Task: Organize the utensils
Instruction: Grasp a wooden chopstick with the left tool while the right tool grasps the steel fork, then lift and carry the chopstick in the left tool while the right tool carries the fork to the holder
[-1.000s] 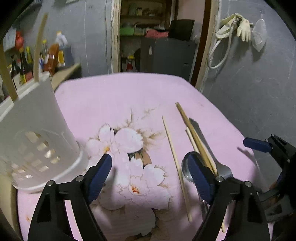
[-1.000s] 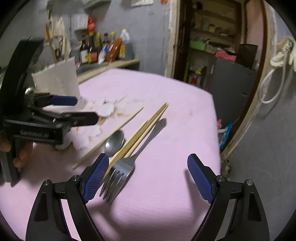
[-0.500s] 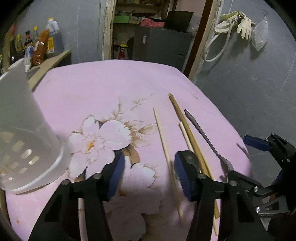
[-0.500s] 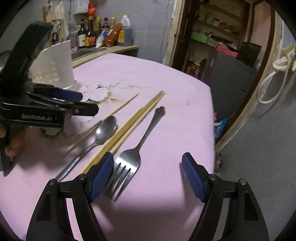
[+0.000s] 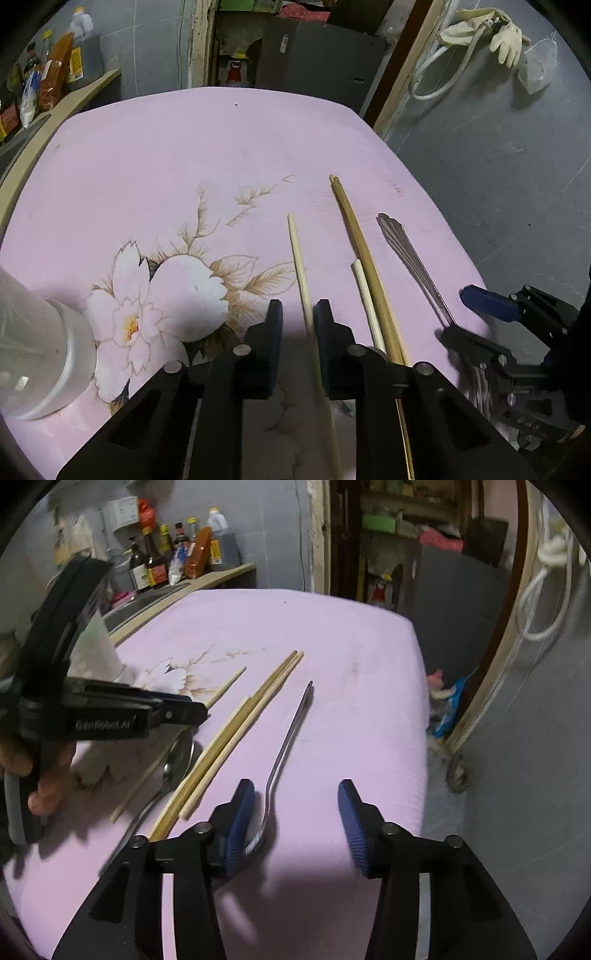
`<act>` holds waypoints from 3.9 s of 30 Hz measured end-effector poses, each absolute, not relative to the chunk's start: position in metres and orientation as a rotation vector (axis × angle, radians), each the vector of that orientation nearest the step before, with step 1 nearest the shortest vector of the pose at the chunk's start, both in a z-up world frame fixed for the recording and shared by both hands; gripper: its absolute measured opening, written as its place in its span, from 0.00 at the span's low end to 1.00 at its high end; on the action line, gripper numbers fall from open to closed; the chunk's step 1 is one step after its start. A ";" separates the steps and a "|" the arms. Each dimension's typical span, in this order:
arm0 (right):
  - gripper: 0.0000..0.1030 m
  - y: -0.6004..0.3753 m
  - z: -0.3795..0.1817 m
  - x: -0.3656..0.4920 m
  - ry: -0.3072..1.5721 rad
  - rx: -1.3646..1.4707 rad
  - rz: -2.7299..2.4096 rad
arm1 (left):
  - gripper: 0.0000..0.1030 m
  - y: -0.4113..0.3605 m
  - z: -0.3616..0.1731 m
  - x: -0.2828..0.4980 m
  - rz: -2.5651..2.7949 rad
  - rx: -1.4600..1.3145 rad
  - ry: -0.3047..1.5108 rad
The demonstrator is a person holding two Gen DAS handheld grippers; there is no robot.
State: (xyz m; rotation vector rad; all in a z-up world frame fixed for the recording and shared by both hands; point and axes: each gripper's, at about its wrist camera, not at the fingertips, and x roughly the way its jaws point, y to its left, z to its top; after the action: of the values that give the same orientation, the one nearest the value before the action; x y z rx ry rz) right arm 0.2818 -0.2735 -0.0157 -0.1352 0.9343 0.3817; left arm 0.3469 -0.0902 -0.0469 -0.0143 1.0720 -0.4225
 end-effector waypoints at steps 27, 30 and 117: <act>0.11 -0.247 -0.024 0.350 1.110 -0.066 0.414 | 0.02 -0.091 -0.041 0.336 -0.354 -0.059 1.078; 0.06 -0.250 -0.021 0.339 1.073 -0.019 0.438 | 0.02 -0.085 -0.033 0.324 -0.350 -0.073 1.017; 0.06 -0.086 0.201 0.208 -0.049 0.016 0.624 | 0.02 0.177 0.137 0.218 -0.143 -0.334 0.066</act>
State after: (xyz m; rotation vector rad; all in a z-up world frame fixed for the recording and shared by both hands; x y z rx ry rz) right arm 0.2075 -0.0858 0.2007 0.0162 -0.0492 0.6239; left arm 0.2179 0.1770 0.1365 -0.3344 0.0663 -0.1431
